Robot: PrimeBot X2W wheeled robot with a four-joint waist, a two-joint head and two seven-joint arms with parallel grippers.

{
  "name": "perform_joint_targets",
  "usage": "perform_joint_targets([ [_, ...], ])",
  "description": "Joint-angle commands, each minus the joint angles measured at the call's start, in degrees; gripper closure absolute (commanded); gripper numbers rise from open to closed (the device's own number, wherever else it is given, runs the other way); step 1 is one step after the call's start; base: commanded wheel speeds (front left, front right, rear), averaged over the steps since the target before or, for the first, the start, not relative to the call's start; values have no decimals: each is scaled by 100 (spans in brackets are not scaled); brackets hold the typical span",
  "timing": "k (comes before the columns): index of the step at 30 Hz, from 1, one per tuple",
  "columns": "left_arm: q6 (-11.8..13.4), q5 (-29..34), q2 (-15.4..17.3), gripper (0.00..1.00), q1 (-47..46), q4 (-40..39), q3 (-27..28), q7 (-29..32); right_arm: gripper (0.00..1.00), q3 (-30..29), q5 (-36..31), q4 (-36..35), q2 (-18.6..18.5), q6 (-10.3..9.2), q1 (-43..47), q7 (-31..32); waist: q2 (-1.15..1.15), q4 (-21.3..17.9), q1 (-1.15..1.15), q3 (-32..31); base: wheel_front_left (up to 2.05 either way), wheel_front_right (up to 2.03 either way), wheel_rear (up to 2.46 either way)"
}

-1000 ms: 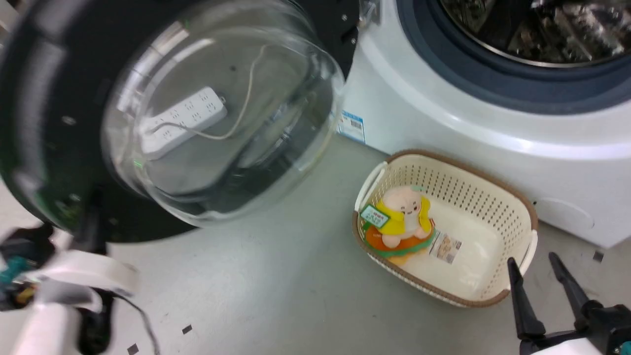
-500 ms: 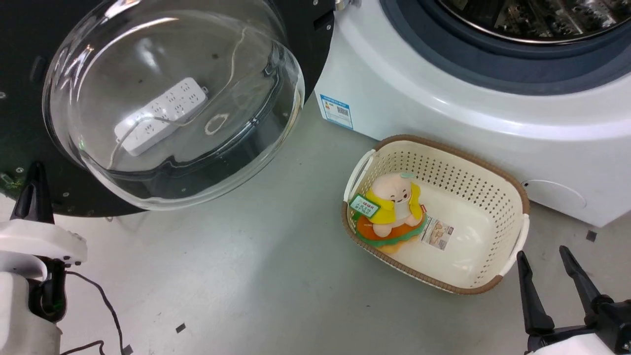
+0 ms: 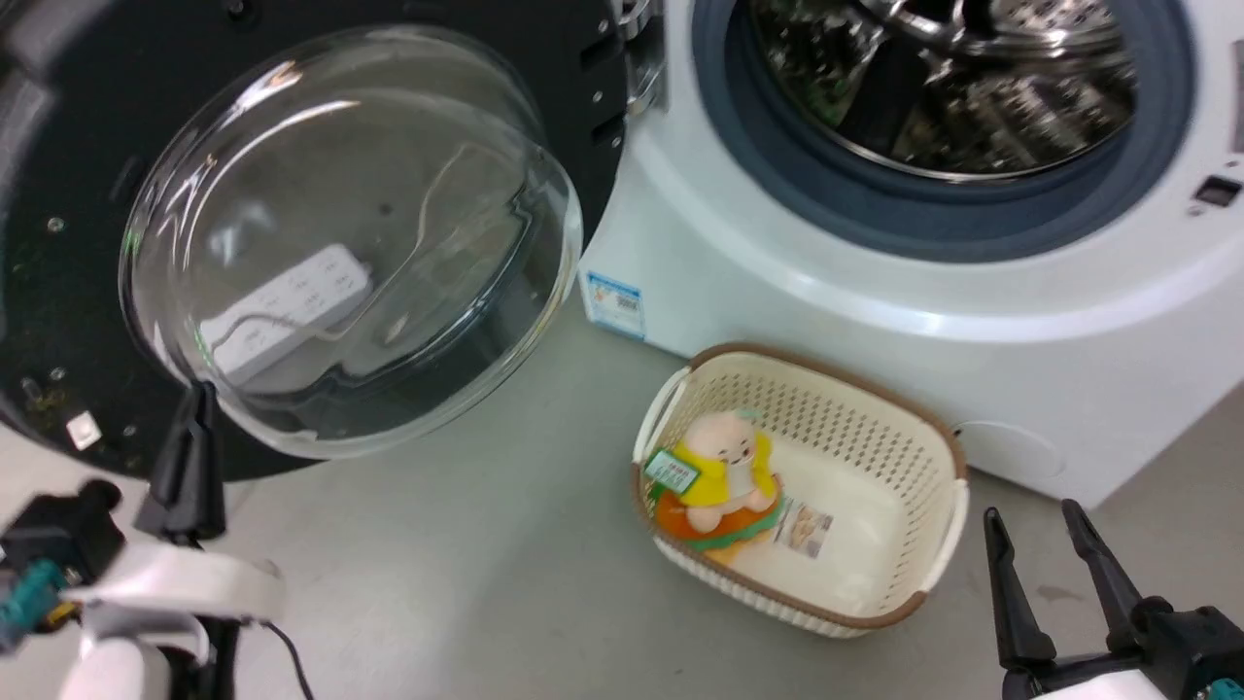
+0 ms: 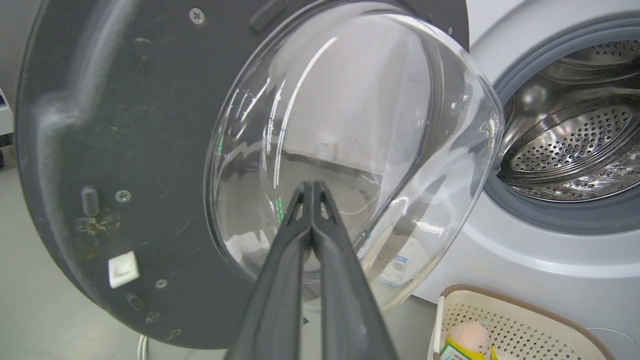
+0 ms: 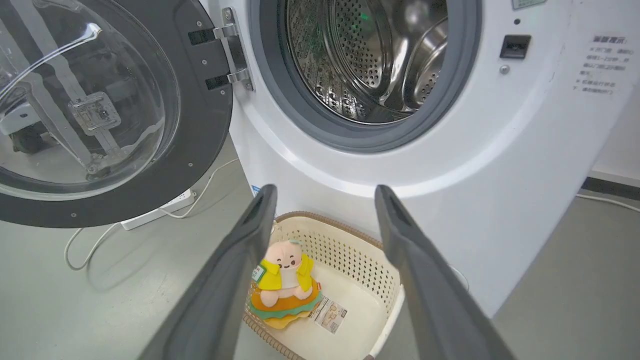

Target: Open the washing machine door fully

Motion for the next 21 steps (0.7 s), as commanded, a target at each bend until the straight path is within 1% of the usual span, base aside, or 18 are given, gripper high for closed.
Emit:
perform_joint_targets([
  [1,0,54,-118,100,236,-289,-12,-29,0,15,70,66,27,6,-103,-66,0,-262,1,-300,0,0,0],
  [6,139,270,-395,100,874,-1193,-165,-30,0,-20,175,153,53,6,-146,-157,0,-661,1,-594,0,0,0],
  [9,174,368,-595,100,1113,-1549,-410,-30,0,-35,267,148,57,6,-141,-179,0,-898,1,-706,0,0,0],
  [11,219,455,-733,100,1220,-1732,-585,-30,0,6,205,112,58,6,-145,-187,0,-1083,1,-766,0,0,0],
  [14,271,527,-922,100,1321,-1865,-780,-30,0,24,287,-36,58,6,-166,-190,0,-1353,1,-826,0,0,0],
  [21,254,778,-1044,100,1555,-1662,-1146,-30,0,78,237,-178,59,6,-65,-192,0,-1946,1,-905,0,0,0],
])
